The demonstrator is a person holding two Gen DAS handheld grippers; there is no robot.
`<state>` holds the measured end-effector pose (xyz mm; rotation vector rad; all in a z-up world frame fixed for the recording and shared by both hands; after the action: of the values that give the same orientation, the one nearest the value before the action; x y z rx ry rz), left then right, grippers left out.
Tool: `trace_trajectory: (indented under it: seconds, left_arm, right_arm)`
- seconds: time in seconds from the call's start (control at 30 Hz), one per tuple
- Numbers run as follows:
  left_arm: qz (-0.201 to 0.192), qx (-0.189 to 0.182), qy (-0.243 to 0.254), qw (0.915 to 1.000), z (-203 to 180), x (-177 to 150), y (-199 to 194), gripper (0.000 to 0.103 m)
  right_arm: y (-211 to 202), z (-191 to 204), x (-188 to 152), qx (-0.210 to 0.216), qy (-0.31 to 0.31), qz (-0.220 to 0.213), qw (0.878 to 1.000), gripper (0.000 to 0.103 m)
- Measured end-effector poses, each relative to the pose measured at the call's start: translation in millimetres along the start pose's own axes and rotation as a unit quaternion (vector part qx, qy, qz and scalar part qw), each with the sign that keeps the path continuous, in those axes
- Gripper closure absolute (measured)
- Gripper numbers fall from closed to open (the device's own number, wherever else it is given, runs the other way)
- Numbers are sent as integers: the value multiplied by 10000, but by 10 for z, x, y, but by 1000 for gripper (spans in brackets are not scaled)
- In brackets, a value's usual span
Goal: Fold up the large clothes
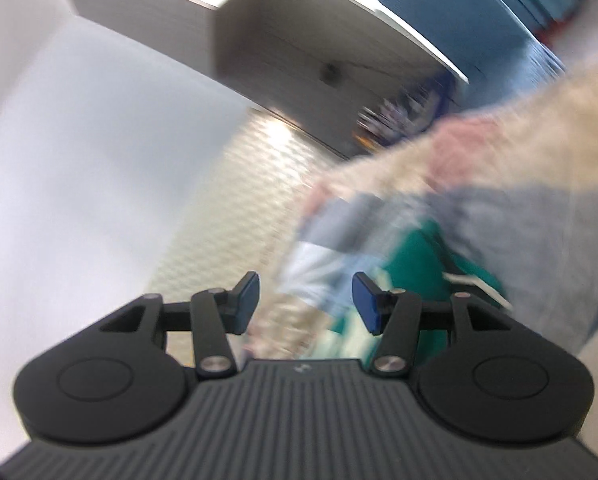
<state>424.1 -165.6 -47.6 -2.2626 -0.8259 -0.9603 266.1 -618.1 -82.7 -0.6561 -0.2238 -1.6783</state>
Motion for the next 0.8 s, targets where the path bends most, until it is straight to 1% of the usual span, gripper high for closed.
trace_trajectory:
  seconds: [0.07,0.1,0.13,0.2,0.3,0.4,0.5,0.6,0.63,0.7,0.8]
  left_arm:
    - [-19,42,266,9996,-237,92,-240,24]
    - [-25,6,367,9993,-349,122,-361,24]
    - [-36,-23,477,9989,-462,153,-471,24]
    - [-61,33,740,9972,-670,206,-721,24]
    - [-96,48,1149,9933,-965,254,-1100,24]
    - [-154,135,1608,9868,-1218,247,-1553,24]
    - [-188,247,1945,9804,-1368,182,-1888,24]
    - [-182,342,2165,9755,-1435,63,-2182,24]
    - [-155,302,2154,9759,-1433,11,-2266,24]
    - [-85,211,2087,9777,-1410,-88,-2395,24]
    - [-97,294,2242,9741,-1338,-243,-2541,24]
  right_arm:
    - [-271,266,68,197,-144,-88,9997,48]
    - [-363,364,93,270,-212,-120,9993,48]
    - [-498,501,105,362,-303,-153,9988,48]
    - [-728,719,97,521,-479,-221,9972,48]
    - [-1055,1010,-1,662,-786,-179,9945,48]
    - [-1343,1278,-185,652,-1303,-116,9893,48]
    - [-1655,1519,-404,661,-1933,-166,9788,48]
    - [-1954,1684,-649,679,-2545,-285,9643,48]
    - [-2036,1709,-737,707,-2687,-281,9602,48]
    - [-2129,1709,-874,731,-2806,-247,9567,48]
    - [-2265,1688,-1057,687,-3010,-281,9507,48]
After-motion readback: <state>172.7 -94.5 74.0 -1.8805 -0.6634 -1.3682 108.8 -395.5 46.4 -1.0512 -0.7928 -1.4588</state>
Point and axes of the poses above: each gripper's, at about its wrist camera, not at the fingertips, and y roughly the way its jaws point, z to its left, x to its top, the point moved 8 cm from there along y, roughly the way its jaws point, and after that the axes turned 11 degrees about -x, right-handed, at the moved point
